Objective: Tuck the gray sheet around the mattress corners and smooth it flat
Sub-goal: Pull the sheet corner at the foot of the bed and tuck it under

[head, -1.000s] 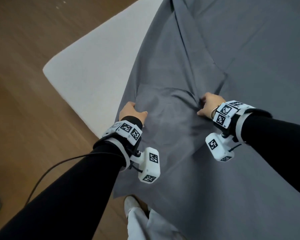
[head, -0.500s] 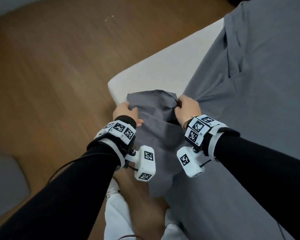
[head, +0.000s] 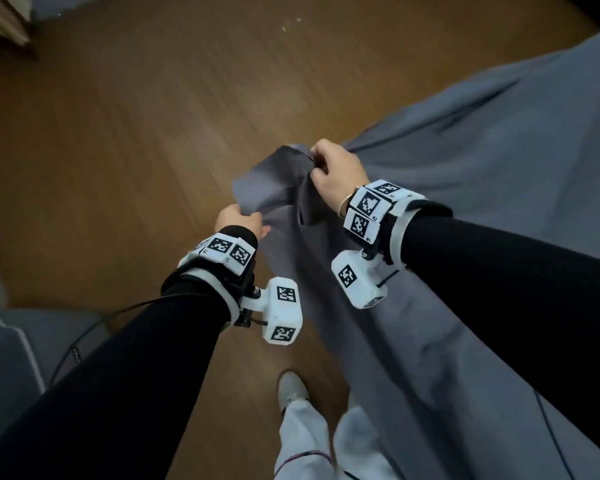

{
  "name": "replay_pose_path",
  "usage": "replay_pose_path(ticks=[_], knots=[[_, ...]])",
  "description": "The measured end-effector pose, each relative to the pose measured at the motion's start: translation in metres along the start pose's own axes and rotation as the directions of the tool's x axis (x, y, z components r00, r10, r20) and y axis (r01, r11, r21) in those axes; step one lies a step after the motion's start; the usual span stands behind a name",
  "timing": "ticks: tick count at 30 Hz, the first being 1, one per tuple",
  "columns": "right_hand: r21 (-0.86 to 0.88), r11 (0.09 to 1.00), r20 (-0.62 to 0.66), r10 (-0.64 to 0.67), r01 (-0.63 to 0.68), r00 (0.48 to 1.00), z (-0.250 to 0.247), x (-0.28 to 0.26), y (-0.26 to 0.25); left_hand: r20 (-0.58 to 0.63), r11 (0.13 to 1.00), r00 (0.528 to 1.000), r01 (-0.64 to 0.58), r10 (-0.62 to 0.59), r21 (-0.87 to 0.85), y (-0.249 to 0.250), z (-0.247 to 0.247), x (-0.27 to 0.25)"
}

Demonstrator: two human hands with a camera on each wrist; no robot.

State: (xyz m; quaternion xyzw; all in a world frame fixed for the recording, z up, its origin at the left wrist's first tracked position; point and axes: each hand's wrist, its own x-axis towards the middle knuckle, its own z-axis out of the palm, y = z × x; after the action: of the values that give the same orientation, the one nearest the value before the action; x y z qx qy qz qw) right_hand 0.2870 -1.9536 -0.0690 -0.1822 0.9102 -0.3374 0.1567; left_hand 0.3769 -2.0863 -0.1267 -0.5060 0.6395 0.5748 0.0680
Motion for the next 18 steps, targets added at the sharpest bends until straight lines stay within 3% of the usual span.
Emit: replay_pose_path(ticks=[5, 10, 13, 16, 18], knots=[[-0.018, 0.999, 0.101, -0.045, 0.047, 0.994, 0.044, 0.042, -0.003, -0.035, 0.997, 0.997, 0.069, -0.069, 0.015, -0.028, -0.01, 0.038], [-0.097, 0.993, 0.271, -0.044, 0.072, 0.962, 0.067, 0.066, 0.024, -0.087, 0.969, 0.996, 0.055, -0.035, 0.239, -0.016, -0.005, 0.038], [-0.039, 0.995, 0.378, -0.073, 0.095, 0.923, 0.062, 0.069, 0.036, -0.078, 0.95, 0.997, 0.02, 0.005, 0.313, -0.003, 0.007, 0.034], [-0.047, 0.993, 0.318, -0.085, 0.105, 0.944, 0.034, 0.074, 0.048, -0.045, 0.931, 0.998, -0.026, 0.045, 0.364, 0.014, 0.027, 0.032], [-0.14, 0.987, 0.259, -0.041, 0.079, 0.965, 0.008, 0.081, 0.066, 0.033, 0.915, 0.998, -0.067, 0.059, 0.397, 0.027, 0.045, 0.031]])
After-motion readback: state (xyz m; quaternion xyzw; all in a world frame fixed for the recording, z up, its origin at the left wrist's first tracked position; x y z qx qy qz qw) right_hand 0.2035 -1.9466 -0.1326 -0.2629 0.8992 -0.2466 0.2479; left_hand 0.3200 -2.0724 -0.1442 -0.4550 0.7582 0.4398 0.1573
